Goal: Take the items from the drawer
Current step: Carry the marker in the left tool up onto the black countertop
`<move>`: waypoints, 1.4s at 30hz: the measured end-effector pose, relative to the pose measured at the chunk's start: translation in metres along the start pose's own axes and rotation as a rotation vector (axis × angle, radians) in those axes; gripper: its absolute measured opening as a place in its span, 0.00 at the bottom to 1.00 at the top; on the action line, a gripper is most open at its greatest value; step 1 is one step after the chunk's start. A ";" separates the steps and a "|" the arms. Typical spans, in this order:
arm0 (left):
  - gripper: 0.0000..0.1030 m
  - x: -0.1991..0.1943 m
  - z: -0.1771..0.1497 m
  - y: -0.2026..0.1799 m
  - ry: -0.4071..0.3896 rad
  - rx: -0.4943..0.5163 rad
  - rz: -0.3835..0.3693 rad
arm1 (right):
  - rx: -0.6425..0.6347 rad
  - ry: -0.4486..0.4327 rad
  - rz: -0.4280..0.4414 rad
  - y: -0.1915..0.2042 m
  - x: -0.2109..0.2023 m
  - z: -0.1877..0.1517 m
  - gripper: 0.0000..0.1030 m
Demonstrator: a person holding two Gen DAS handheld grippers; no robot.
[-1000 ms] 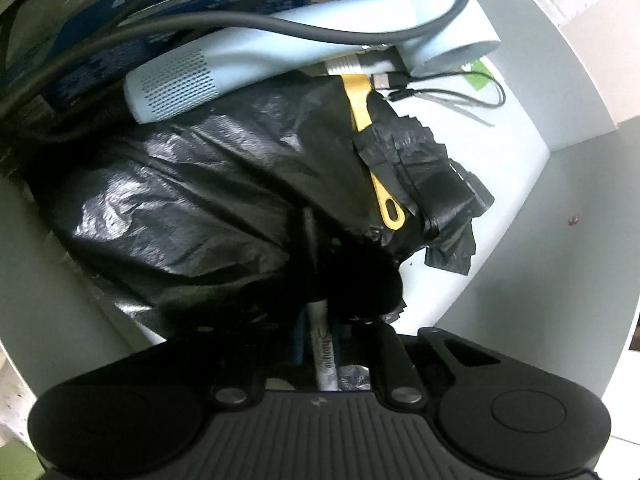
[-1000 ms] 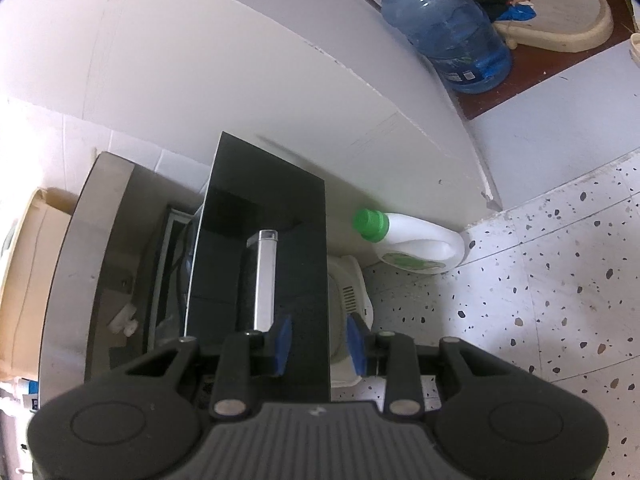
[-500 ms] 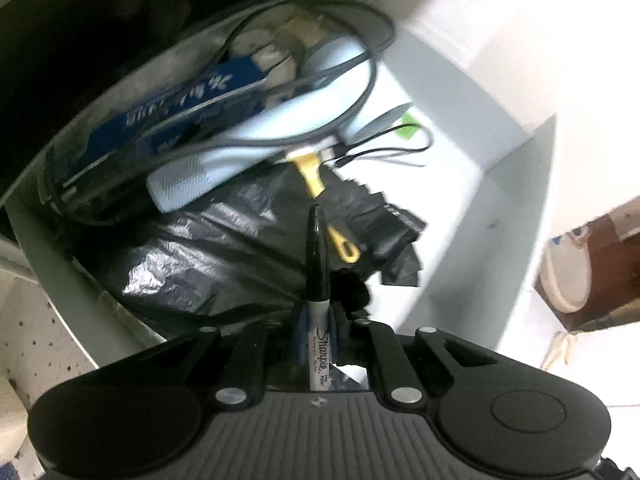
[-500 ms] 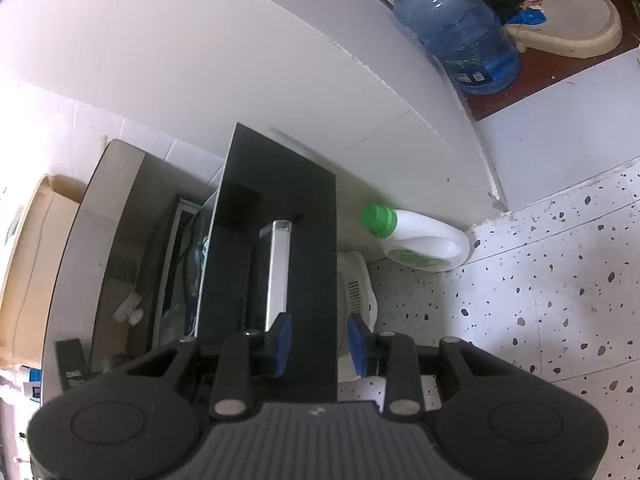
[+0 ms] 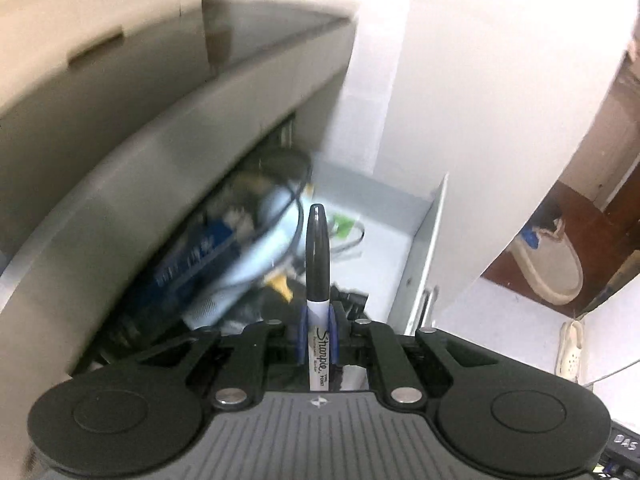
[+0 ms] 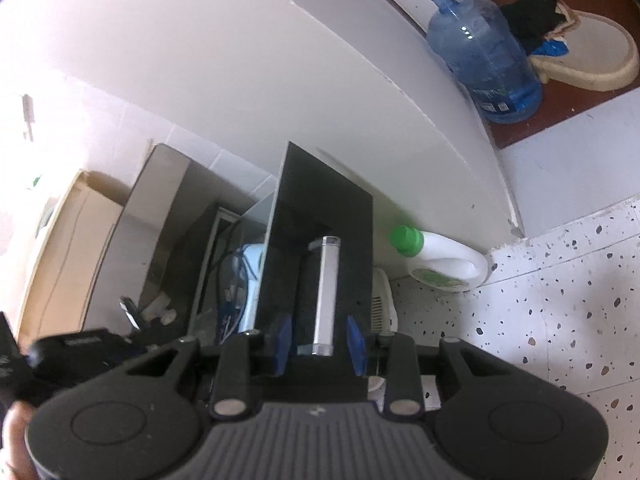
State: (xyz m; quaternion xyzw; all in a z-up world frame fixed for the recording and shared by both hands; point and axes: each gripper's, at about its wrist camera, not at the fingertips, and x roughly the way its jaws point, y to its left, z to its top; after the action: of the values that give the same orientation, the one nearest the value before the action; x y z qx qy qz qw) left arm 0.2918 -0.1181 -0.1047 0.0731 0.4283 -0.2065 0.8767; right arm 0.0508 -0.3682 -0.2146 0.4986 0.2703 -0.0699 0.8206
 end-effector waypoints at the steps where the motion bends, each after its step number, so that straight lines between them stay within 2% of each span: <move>1: 0.10 -0.011 0.003 -0.001 -0.018 0.010 0.000 | -0.007 0.000 0.005 0.003 -0.002 -0.001 0.29; 6: 0.10 -0.064 0.021 0.005 -0.102 0.047 0.021 | -0.031 -0.003 0.022 0.020 -0.010 -0.004 0.29; 11: 0.10 -0.108 0.042 0.025 -0.175 0.068 0.103 | -0.047 -0.014 0.035 0.034 -0.014 -0.004 0.29; 18: 0.10 -0.135 0.073 0.069 -0.184 0.043 0.197 | -0.072 0.000 0.048 0.050 -0.016 -0.006 0.29; 24: 0.10 -0.109 0.099 0.117 -0.094 -0.056 0.283 | -0.083 -0.008 0.061 0.057 -0.025 -0.006 0.29; 27: 0.10 -0.091 0.100 0.135 -0.054 -0.120 0.314 | -0.080 -0.018 0.060 0.056 -0.031 -0.006 0.29; 30: 0.10 -0.074 0.099 0.146 -0.013 -0.137 0.342 | -0.068 -0.021 0.048 0.050 -0.035 -0.005 0.30; 42: 0.11 -0.046 0.097 0.174 0.012 -0.211 0.338 | -0.045 -0.030 0.027 0.039 -0.040 -0.002 0.30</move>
State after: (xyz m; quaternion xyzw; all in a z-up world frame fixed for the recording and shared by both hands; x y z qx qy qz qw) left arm 0.4107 0.0232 -0.0169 0.0531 0.4343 -0.0100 0.8991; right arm 0.0312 -0.3534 -0.1646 0.4826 0.2528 -0.0600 0.8364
